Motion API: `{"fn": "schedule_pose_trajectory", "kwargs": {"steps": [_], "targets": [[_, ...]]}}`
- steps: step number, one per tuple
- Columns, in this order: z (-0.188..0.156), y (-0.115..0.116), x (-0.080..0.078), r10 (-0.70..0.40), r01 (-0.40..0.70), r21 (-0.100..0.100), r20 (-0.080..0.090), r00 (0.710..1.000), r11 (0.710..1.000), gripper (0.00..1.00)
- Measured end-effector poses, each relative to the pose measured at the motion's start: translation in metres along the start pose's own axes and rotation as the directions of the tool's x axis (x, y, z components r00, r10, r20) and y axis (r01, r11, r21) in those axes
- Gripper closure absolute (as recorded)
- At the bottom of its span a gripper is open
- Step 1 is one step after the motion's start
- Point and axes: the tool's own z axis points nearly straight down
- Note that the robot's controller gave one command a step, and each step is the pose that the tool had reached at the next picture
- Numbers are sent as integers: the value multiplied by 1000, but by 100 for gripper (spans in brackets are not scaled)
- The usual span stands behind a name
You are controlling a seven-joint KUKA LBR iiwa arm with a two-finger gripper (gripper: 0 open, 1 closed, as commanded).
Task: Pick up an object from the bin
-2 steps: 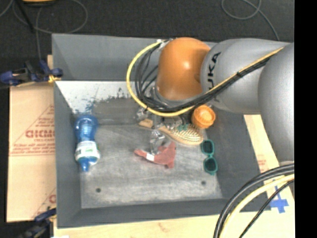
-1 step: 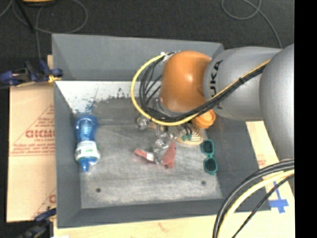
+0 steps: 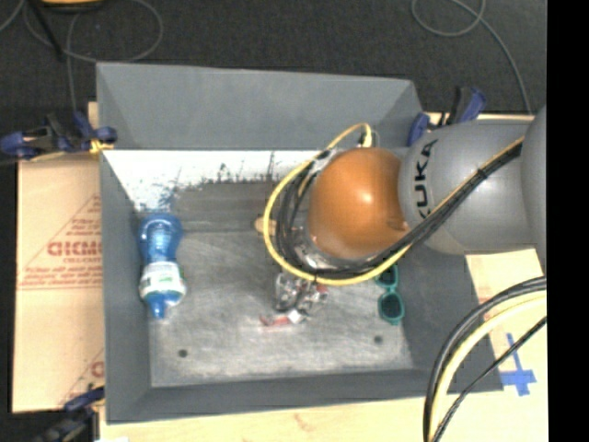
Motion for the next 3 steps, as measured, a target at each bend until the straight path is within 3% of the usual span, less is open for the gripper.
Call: {"fn": "schedule_pose_trajectory", "kwargs": {"steps": [1, 2, 3], "targets": [[0, 0, 0, 1, -1, 0, 0, 1000, 1000, 100], [-35, 8, -2, 45, -45, -15, -12, 999, 999, 100], [-93, 4, 12, -35, 35, -12, -10, 999, 999, 100]]}}
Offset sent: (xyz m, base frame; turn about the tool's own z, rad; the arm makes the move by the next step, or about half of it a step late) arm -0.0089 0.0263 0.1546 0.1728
